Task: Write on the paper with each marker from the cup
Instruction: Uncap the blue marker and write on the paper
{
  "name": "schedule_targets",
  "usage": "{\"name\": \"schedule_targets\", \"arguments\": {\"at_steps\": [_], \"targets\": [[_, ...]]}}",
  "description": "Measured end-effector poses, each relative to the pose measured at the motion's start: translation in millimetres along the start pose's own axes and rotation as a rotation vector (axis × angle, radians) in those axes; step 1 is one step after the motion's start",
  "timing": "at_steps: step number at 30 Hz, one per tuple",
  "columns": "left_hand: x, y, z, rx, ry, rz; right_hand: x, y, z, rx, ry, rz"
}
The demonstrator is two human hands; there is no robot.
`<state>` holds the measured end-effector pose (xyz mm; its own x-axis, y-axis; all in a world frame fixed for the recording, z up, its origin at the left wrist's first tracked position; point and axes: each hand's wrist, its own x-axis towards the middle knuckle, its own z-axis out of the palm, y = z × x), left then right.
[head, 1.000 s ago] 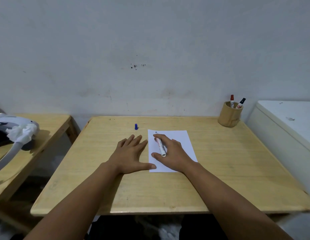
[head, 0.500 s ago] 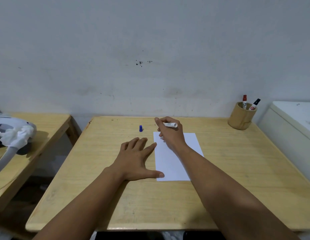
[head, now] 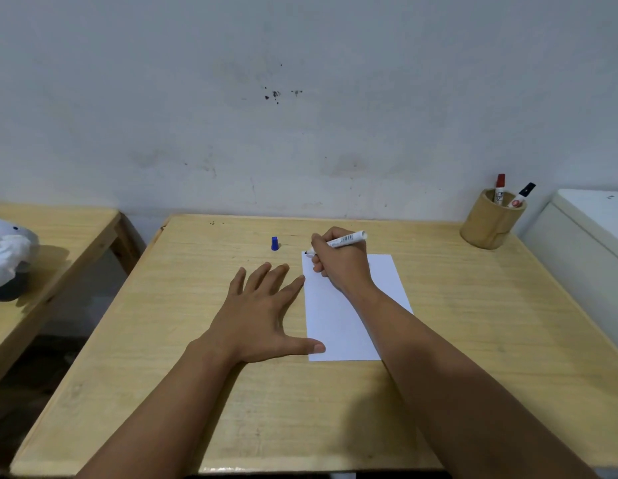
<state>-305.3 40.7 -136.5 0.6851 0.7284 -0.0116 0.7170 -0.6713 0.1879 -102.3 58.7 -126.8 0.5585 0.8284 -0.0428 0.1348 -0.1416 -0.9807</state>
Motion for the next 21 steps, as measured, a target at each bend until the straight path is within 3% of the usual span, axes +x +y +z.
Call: {"name": "schedule_targets", "arguments": {"at_steps": [21], "targets": [[-1.2, 3.7, -3.7, -0.02, -0.009, -0.026, 1.3, 6.0, 4.6, -0.067, -0.043, -0.033]]}}
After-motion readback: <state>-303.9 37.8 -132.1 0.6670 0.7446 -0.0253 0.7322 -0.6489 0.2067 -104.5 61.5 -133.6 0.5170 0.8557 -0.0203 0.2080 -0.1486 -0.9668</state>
